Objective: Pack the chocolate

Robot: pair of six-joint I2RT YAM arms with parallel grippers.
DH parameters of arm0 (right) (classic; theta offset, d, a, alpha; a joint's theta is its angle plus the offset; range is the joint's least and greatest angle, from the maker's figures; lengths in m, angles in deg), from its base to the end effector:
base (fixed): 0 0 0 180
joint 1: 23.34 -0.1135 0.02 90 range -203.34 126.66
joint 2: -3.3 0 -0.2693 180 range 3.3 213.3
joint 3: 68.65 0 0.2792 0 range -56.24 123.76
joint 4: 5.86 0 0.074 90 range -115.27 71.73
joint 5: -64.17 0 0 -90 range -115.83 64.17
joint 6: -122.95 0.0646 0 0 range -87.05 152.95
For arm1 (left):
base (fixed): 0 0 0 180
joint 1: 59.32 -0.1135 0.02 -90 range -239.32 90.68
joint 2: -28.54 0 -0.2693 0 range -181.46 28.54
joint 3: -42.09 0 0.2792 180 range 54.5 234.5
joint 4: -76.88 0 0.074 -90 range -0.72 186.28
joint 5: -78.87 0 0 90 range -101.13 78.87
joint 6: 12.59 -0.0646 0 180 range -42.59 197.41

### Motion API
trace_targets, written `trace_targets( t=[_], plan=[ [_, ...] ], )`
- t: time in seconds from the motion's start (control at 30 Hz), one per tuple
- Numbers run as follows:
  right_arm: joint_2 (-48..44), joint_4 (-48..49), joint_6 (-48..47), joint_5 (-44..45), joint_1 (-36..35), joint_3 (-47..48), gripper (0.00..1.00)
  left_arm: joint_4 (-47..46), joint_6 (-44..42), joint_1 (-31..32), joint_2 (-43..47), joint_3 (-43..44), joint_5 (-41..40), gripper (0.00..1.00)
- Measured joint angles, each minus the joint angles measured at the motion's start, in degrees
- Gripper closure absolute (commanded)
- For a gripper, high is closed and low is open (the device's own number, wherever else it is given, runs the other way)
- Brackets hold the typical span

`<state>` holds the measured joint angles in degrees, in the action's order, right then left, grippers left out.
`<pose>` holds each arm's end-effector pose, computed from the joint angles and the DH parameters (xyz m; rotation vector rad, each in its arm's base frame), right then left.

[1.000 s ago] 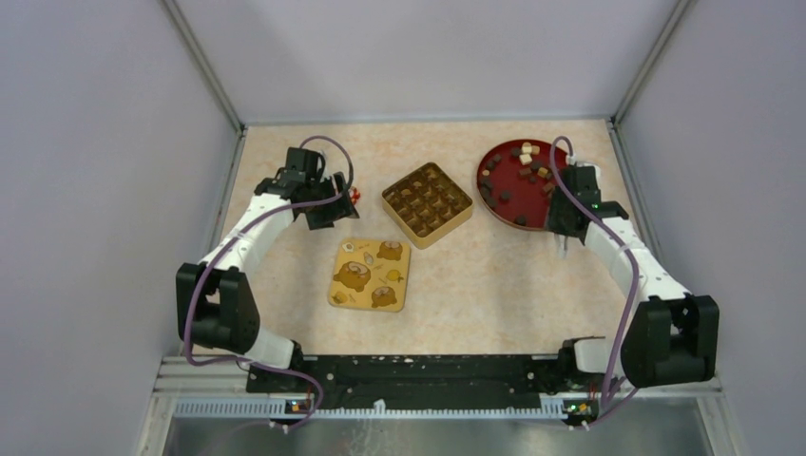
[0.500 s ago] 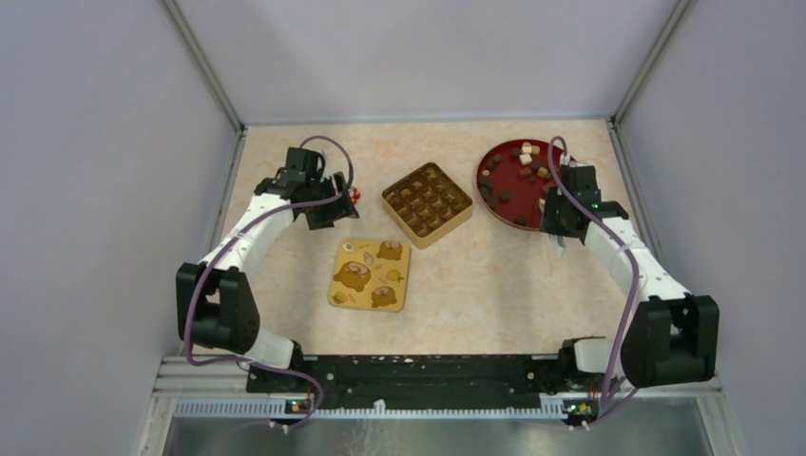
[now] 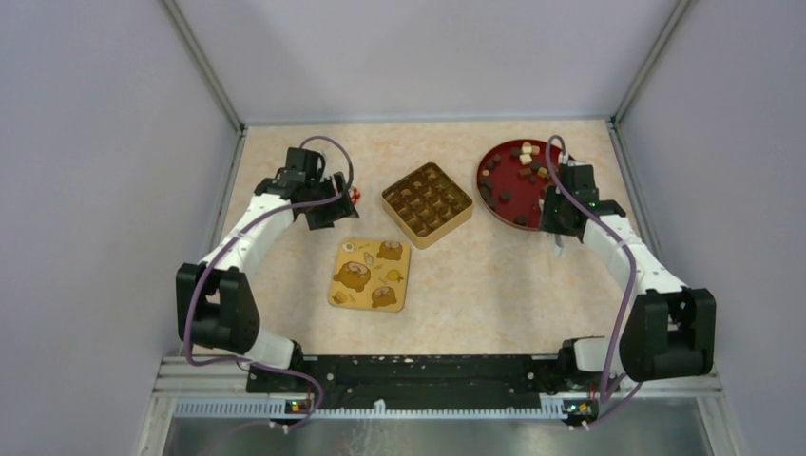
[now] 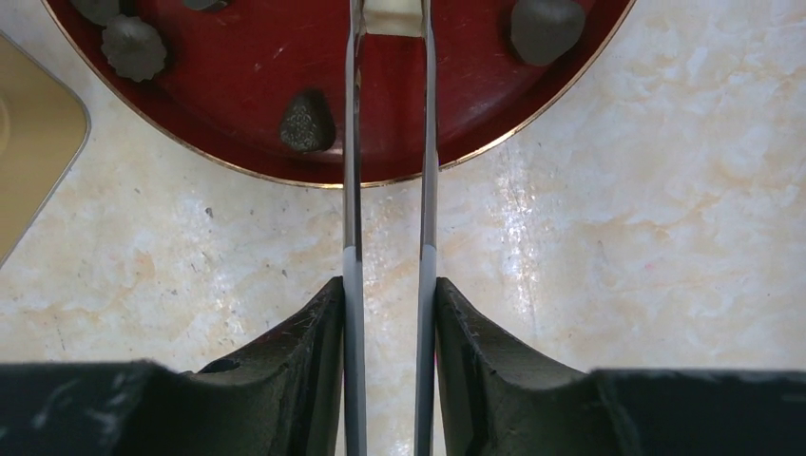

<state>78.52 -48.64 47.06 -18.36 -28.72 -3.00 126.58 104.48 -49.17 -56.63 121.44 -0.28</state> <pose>0.3104 0.0208 0.2182 0.2431 2.4617 -0.0164 0.3452 -0.0742 0.2402 -0.3053 2.5707 -0.4891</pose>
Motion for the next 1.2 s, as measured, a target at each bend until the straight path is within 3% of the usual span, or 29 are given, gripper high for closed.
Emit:
trace_targets(
  t=[0.13, 0.5, 0.8, 1.2],
  plan=[
    [0.0, 0.3, 0.0, 0.0, 0.0, 0.0, 0.79, 0.0, 0.0, 0.0, 0.0, -0.1, 0.0, 0.28],
    [-1.9, -3.5, 0.2, 0.5, -2.4, 4.4, 0.83, 0.0, 0.0, 0.0, 0.0, -0.1, -0.4, 0.27],
    [0.4, -3.1, 1.6, 2.1, -15.7, 15.7, 0.84, 0.1, -0.1, 0.0, 0.2, -0.1, -1.5, 0.27],
    [16.4, -0.3, 2.0, 1.4, -28.0, 26.6, 0.84, 0.9, -0.2, -0.2, 2.2, -0.1, -2.9, 0.27]
  ],
)
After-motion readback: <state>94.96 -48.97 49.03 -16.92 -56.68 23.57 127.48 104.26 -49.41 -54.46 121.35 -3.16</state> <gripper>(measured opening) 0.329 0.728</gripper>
